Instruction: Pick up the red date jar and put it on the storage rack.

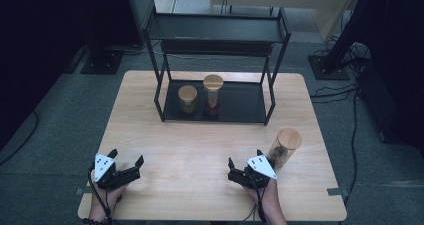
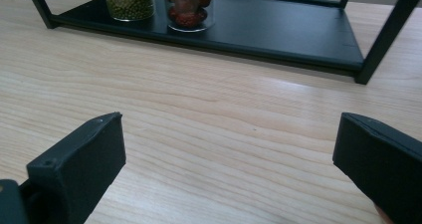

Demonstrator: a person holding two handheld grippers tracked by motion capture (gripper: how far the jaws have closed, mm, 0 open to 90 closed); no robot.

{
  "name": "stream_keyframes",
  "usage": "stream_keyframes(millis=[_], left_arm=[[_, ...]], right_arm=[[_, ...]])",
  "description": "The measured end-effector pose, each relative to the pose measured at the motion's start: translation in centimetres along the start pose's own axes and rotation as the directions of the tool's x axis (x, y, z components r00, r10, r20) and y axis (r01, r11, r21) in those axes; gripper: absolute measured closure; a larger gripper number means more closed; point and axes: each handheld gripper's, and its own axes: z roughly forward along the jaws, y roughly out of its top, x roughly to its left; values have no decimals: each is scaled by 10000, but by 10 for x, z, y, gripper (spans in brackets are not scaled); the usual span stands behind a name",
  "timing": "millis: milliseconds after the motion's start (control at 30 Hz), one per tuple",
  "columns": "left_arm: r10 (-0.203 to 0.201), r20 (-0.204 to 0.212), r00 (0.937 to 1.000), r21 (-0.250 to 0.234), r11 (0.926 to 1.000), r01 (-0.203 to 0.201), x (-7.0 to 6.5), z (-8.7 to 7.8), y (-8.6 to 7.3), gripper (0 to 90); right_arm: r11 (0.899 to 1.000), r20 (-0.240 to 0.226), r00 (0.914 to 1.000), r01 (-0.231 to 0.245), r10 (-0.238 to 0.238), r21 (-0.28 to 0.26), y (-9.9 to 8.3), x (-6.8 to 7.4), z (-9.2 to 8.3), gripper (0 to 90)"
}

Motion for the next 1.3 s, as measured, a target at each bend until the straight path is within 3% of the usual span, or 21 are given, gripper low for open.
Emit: stream_keyframes(millis=[833,1300], left_arm=[[-18,5,10000,19,10000,18,0,0,0,4],[-25,2,10000,23,10000,25,0,0,0,4]], right_arm=[[9998,178,9998,52,-49,-170,-10,-24,-24,0],[9990,-81,9992,401,-402,-195,-16,-34,-38,0]])
